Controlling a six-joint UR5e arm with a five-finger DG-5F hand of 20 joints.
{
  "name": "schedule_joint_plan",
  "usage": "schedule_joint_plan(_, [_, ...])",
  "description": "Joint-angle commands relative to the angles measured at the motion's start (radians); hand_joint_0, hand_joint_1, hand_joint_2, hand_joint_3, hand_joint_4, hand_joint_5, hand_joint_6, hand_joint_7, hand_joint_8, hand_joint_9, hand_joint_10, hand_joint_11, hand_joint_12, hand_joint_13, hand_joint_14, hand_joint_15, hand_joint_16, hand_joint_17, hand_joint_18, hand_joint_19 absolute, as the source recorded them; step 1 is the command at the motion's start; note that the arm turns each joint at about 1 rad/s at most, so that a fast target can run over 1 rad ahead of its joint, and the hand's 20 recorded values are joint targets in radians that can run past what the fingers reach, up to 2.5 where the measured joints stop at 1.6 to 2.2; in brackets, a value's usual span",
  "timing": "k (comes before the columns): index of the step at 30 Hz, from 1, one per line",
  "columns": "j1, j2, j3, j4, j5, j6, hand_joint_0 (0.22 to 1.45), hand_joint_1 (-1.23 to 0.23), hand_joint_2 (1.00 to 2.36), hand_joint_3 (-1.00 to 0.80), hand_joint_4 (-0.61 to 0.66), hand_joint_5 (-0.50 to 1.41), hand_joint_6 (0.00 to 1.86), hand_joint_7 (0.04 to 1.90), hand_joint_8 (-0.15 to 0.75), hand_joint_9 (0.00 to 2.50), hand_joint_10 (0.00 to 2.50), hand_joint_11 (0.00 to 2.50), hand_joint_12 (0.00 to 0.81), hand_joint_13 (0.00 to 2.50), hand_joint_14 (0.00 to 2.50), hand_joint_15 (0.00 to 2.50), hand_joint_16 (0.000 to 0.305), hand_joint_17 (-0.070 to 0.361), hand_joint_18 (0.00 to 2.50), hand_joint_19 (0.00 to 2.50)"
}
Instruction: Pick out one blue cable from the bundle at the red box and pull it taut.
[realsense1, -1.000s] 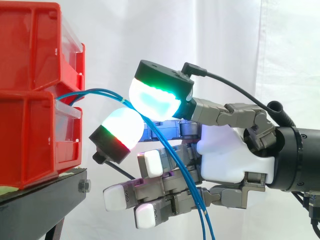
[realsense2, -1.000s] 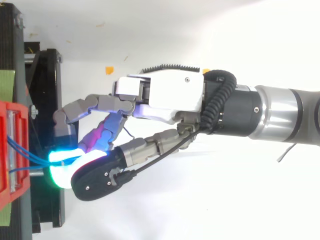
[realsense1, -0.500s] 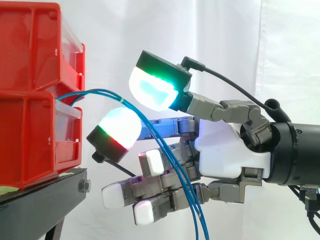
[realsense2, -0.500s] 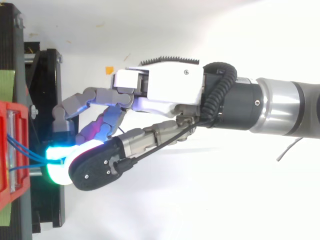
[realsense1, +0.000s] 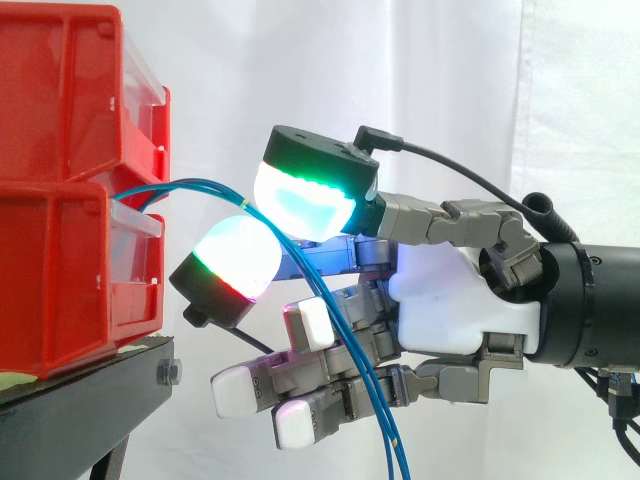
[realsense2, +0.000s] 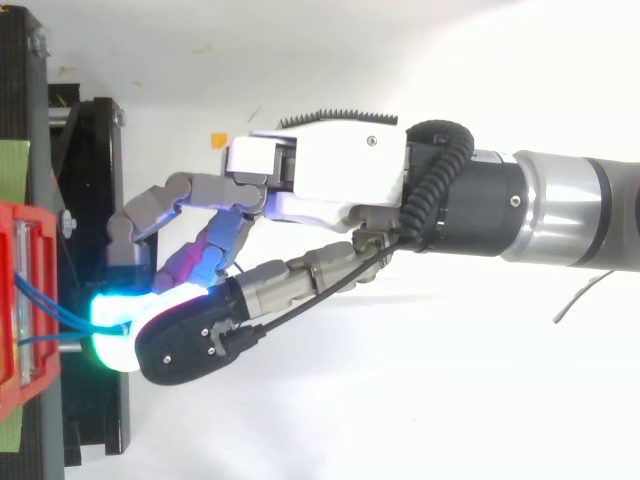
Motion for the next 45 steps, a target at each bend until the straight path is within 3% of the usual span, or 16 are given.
schedule_joint_plan(1, [-0.002,0.0,0.013,-0.02,-0.019,0.002,0.6,-0.63,1.0,-0.17,0.1,-0.05,0.8,0.91,0.35,1.23,0.02,0.57,0.384,0.83,0.01,0.25,0.059,0.133,0.82,0.44])
schedule_joint_plan(12, [-0.028,0.005,0.039,-0.103,-0.099,0.017,0.61,-0.64,1.01,-0.15,0.09,-0.06,0.83,0.91,0.332,1.21,0.02,0.57,0.372,0.82,0.01,0.26,0.057,0.128,0.82,0.44])
schedule_joint_plan(15, [-0.042,0.014,0.056,-0.139,-0.134,0.022,0.61,-0.64,1.01,-0.15,0.09,-0.06,0.84,0.89,0.337,1.2,0.02,0.58,0.372,0.82,0.01,0.26,0.057,0.127,0.82,0.45])
schedule_joint_plan(27, [-0.073,0.052,0.087,-0.276,-0.168,0.022,0.61,-0.68,1.01,-0.14,0.1,-0.07,0.87,0.87,0.336,1.2,0.03,0.66,0.366,0.82,0.01,0.29,0.055,0.124,0.82,0.46])
schedule_joint_plan(30, [-0.085,0.051,0.113,-0.32,-0.199,0.022,0.61,-0.7,1.01,-0.15,0.09,-0.08,0.87,0.85,0.333,1.2,0.03,0.68,0.362,0.82,0.01,0.29,0.054,0.122,0.82,0.47])
schedule_joint_plan(40, [-0.091,0.051,0.121,-0.346,-0.205,0.019,0.64,-0.76,1.02,-0.17,-0.01,-0.09,0.89,0.81,0.308,1.18,0.03,0.73,0.335,0.8,0.01,0.31,0.048,0.108,0.79,0.51])
schedule_joint_plan(45, [-0.091,0.051,0.119,-0.351,-0.205,0.017,0.68,-0.85,1.02,-0.22,-0.16,-0.1,0.91,0.87,0.298,1.18,0.03,0.75,0.319,0.81,0.01,0.33,0.045,0.101,0.8,0.51])
